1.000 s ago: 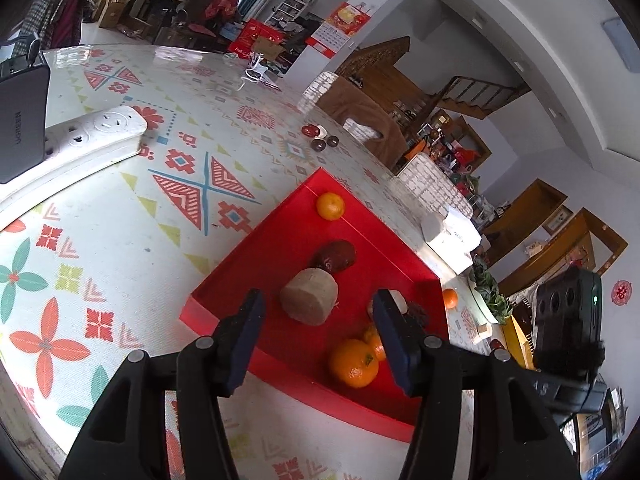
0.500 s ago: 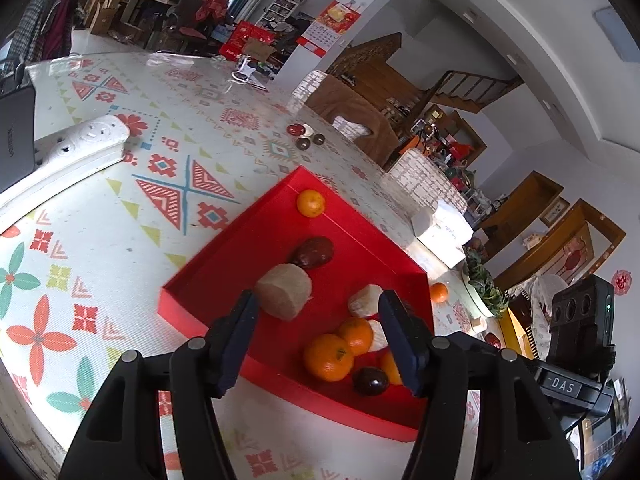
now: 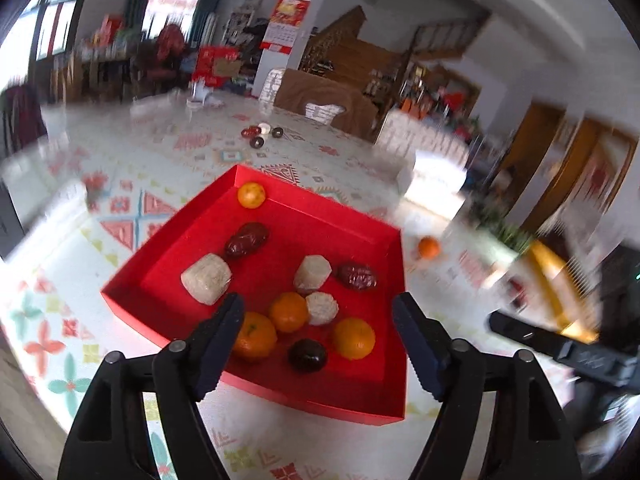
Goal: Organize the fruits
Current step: 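Move both tools away from the tray back toward the remaining fruit, then grasp an orange with the left tool while the right tool grasps a dark date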
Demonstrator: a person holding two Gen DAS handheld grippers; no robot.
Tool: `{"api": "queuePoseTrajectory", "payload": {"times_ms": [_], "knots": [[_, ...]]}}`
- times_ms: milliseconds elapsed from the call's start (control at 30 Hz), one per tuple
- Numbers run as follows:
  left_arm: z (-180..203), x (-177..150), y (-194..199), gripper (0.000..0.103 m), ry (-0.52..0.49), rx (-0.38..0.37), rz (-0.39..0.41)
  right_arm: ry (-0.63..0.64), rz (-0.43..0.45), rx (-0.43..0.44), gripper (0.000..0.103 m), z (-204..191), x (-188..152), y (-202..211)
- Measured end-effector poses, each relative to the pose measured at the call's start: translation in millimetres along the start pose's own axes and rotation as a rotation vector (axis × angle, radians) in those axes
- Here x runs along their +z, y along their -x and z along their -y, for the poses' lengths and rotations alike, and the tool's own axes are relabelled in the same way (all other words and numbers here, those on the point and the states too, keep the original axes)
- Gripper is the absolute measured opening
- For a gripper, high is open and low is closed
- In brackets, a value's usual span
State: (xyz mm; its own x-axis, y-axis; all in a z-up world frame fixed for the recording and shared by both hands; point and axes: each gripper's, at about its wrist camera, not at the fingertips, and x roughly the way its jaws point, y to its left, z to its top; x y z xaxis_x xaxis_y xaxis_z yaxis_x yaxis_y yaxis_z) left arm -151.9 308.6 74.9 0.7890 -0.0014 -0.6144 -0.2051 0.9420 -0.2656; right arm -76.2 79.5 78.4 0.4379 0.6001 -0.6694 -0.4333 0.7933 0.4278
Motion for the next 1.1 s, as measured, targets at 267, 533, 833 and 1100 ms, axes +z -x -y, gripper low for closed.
{"api": "queuePoseTrajectory", "payload": {"times_ms": [267, 533, 833, 1100], "knots": [[69.0, -18.9, -0.8, 0.089, -0.176, 0.056, -0.033, 0.025, 0.053, -0.085, 0.064, 25.0, -21.0, 37.3], [124.7, -34.2, 7.9, 0.089, -0.32, 0.095, -0.006, -0.022, 0.103, -0.119, 0.067, 57.6, -35.9, 72.2], [160.9, -40.5, 14.4, 0.089, -0.386, 0.103, 0.013, -0.065, 0.168, -0.171, 0.068, 89.2, -43.8, 118.7], [171.2, -39.0, 15.5, 0.089, -0.395, 0.108, 0.02, -0.093, 0.241, -0.229, 0.072, 106.9, -28.8, 160.8]]}}
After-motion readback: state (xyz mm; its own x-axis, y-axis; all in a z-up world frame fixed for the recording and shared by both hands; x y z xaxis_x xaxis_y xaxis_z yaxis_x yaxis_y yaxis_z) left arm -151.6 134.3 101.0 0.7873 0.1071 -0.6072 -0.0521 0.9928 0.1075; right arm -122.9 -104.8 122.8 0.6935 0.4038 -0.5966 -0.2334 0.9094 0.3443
